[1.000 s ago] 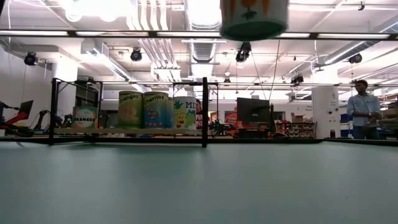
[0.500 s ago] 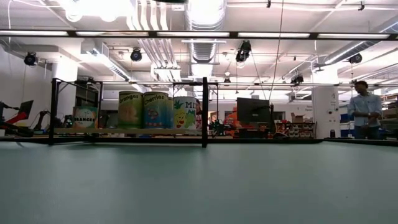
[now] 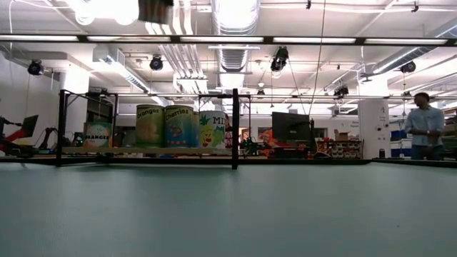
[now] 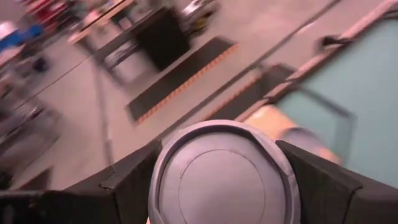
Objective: Pick and place cans onto a shelf
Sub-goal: Put the canned carrots on the shelf
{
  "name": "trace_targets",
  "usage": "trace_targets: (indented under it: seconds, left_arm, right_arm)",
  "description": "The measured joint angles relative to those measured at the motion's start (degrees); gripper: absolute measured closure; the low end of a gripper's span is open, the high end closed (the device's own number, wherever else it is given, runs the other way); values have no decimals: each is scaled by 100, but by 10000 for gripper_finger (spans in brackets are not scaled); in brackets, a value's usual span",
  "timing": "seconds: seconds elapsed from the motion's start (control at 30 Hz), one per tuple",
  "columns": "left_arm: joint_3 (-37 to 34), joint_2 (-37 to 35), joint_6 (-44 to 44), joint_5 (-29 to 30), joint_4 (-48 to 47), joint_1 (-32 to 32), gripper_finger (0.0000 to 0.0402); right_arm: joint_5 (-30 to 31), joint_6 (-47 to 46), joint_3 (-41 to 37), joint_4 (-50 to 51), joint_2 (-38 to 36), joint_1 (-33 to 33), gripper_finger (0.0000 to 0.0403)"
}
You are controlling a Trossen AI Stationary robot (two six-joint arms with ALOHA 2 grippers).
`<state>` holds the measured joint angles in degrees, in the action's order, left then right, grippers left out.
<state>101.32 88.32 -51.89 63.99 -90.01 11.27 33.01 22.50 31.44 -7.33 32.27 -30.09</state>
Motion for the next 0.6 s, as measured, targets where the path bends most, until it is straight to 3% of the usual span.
trace_targets:
  seconds: [0.33, 0.6]
  left_arm:
    - [-1239, -868, 87, -272, 424, -2443, 119]
    - [-2654, -1271, 1777, -1494, 2914, -4068, 119]
  right_arm:
    - [0, 2, 0, 13, 4, -1, 394]
    - [1, 174, 0, -56, 4, -1, 394]
